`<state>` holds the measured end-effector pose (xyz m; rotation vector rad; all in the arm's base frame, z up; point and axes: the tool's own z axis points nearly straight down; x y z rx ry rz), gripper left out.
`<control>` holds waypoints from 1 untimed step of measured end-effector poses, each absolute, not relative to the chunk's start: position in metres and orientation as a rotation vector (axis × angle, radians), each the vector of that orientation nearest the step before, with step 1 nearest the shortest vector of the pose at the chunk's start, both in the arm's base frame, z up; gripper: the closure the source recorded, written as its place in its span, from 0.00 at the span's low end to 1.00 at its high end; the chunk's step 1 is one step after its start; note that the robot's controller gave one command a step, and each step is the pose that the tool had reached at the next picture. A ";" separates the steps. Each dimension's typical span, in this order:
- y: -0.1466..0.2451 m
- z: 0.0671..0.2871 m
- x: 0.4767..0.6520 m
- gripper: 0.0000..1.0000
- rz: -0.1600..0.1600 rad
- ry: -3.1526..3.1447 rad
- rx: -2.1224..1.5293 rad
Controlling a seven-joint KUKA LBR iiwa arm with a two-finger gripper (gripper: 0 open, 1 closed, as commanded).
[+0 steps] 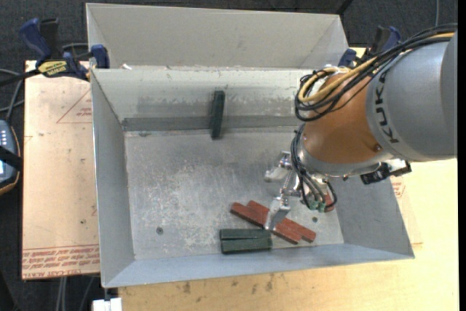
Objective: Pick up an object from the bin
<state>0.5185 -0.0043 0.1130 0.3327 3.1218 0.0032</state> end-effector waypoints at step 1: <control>0.010 0.083 0.504 1.00 -0.001 3.108 -0.204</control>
Offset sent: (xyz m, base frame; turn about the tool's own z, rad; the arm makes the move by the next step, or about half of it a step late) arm 0.0000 0.0000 0.0000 0.0000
